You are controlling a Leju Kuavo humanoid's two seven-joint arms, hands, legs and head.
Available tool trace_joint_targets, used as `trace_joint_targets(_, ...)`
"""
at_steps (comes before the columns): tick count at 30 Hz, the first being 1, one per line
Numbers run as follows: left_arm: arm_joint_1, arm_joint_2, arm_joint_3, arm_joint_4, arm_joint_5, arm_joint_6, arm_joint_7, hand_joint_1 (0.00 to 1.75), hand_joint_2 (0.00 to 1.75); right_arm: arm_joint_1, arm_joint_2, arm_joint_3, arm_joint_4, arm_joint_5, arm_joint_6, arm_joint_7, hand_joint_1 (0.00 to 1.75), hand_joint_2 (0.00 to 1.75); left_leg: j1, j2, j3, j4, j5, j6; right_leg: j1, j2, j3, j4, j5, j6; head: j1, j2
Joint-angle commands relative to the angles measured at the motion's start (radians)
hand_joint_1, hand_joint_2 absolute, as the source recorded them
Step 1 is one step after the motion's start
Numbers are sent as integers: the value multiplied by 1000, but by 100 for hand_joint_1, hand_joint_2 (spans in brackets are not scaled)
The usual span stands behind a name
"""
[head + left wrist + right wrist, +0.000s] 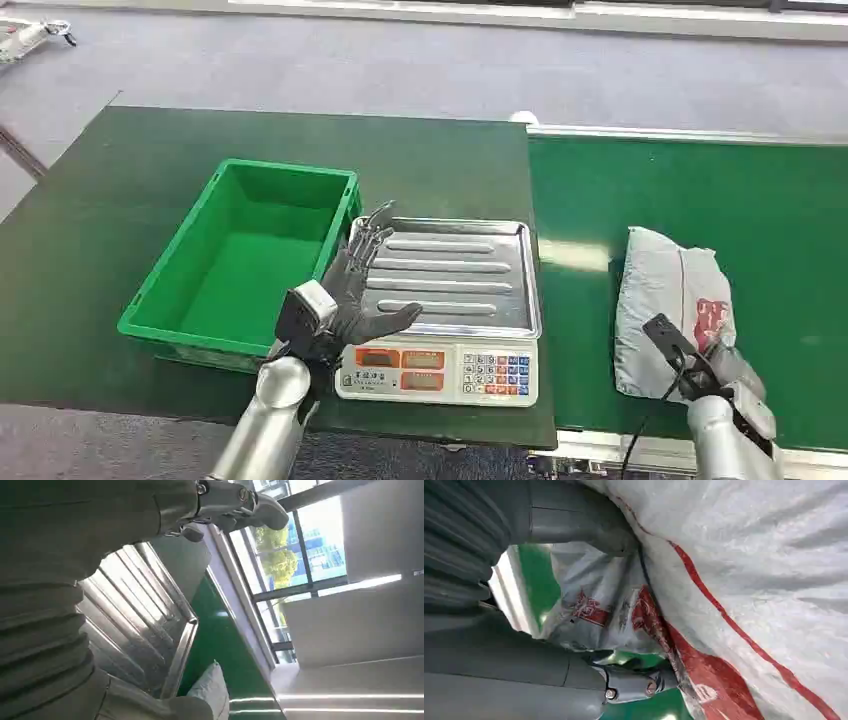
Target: Moved the parcel from conveyor to table for the left to box.
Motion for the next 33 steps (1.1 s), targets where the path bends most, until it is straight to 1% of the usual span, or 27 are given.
trace_joint_targets(1, -7, 25, 1, 27, 0, 0, -1, 0, 175, 46, 46, 134, -160, -66, -8, -33, 175, 175, 0, 5, 2, -3, 0, -1, 1, 4, 1, -2, 1, -2, 0, 0)
trace_joint_targets(3, -12, 25, 2, 30, 0, -2, -1, 0, 175, 53, 43, 144, -171, -66, -9, -33, 175, 175, 0, 2, 0, -1, 0, -1, 0, 1, -1, 0, 0, -1, 0, 0)
trace_joint_targets(9, -29, 24, 3, 51, -2, -6, -1, 0, 175, 58, 17, 185, -143, -82, 12, -21, 175, 175, 1, 2, 1, -2, 0, 0, 1, 1, 1, -2, 1, -1, 0, 0)
trace_joint_targets(33, -31, 24, 4, 54, -3, -5, -1, 0, 175, 56, 17, 186, -137, -87, 12, -21, 175, 175, 1, 1, 1, -2, 0, -1, 1, 0, 1, -3, 1, -1, 0, 0)
